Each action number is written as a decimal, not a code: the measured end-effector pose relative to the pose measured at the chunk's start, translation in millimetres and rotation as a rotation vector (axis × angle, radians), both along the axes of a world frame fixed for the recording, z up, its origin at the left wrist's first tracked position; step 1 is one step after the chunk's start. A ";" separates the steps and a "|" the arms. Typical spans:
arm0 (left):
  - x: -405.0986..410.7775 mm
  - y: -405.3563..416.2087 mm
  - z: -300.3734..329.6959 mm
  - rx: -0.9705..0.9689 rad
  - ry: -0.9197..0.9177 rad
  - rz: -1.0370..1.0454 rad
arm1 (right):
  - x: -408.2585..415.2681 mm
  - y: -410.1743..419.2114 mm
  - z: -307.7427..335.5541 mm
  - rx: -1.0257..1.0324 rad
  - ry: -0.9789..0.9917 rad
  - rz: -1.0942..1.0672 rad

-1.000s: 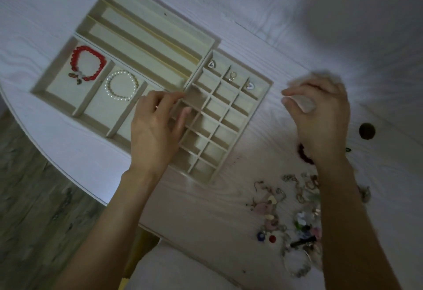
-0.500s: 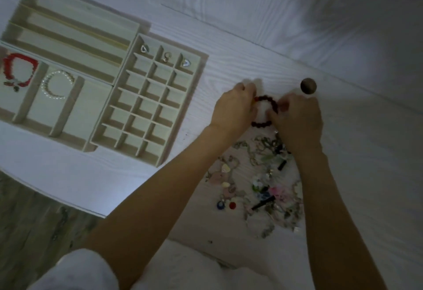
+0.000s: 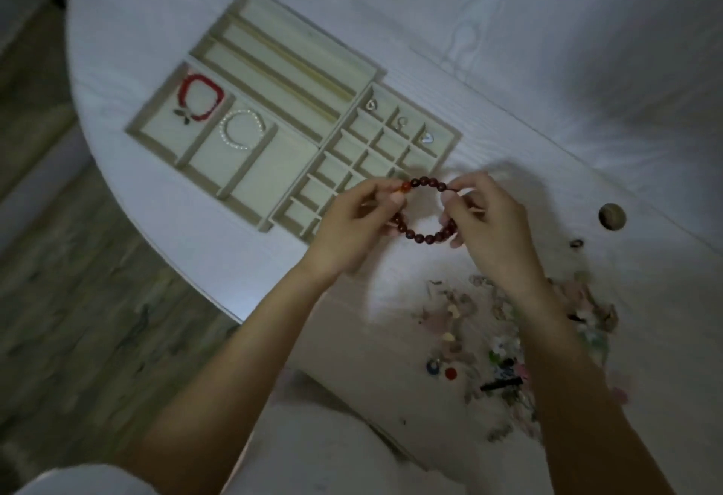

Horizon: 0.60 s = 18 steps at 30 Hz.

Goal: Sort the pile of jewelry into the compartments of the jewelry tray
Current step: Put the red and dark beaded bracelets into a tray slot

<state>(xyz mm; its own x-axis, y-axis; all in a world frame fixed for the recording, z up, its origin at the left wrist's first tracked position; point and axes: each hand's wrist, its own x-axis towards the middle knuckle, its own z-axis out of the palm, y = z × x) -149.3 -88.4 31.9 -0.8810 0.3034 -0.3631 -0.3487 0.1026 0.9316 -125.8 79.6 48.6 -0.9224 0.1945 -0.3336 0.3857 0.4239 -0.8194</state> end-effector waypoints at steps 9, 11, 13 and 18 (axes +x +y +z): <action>-45.9 -171.2 -1.9 -0.183 0.120 0.459 | -106.2 -178.1 -22.1 -0.302 -0.007 0.261; -58.7 -201.4 -10.9 -0.327 0.217 0.498 | -124.7 -209.4 -29.9 -0.240 0.030 0.320; -70.9 -227.4 -21.6 -0.441 0.292 0.537 | -140.0 -239.1 -39.0 -0.129 0.079 0.375; -100.8 -261.1 -41.8 -0.693 0.433 0.426 | -163.0 -281.2 -55.0 0.190 0.185 0.420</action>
<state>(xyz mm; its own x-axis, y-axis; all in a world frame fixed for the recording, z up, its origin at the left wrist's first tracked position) -250.1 -349.5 -9.9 -0.9697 -0.2402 0.0451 -0.1202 0.6294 0.7677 -288.8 -201.6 -6.4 -0.9746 -0.1650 -0.1512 0.0049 0.6597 -0.7515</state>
